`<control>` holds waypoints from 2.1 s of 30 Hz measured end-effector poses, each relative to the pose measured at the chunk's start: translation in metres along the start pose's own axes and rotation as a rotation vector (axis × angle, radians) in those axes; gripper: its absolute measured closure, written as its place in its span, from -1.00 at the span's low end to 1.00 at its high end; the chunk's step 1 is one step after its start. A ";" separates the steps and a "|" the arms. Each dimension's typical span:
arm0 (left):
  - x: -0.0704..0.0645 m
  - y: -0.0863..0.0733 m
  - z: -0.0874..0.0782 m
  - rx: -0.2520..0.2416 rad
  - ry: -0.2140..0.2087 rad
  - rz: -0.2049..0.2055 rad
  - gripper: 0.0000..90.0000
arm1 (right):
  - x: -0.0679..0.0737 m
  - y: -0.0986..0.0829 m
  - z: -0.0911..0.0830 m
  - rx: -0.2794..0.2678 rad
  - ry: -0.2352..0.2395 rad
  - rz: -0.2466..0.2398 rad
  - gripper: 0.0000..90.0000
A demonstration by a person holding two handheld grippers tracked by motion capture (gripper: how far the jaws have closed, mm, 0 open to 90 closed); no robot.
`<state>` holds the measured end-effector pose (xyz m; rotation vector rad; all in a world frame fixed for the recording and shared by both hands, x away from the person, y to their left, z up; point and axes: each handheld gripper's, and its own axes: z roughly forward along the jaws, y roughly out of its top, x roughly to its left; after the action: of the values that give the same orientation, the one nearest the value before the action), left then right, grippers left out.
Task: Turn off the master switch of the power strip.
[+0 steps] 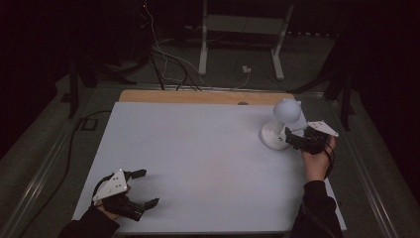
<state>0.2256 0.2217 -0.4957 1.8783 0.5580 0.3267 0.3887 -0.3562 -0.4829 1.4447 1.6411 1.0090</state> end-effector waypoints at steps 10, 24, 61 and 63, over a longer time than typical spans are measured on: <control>0.000 0.000 -0.001 -0.004 0.000 -0.001 -0.99 | -0.001 -0.002 -0.010 0.070 0.076 -0.010 -1.00; 0.000 0.000 -0.001 -0.006 -0.003 0.000 -0.99 | 0.022 -0.001 -0.033 0.092 0.176 -0.016 -1.00; -0.002 0.000 0.000 0.003 -0.010 0.009 -0.99 | 0.093 -0.051 -0.097 0.138 0.496 -0.177 -1.00; -0.002 0.000 0.000 0.004 -0.008 0.010 -0.99 | 0.095 -0.056 -0.100 0.144 0.506 -0.184 -1.00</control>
<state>0.2241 0.2204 -0.4956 1.8858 0.5444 0.3242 0.2640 -0.2756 -0.4910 1.1528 2.2015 1.2370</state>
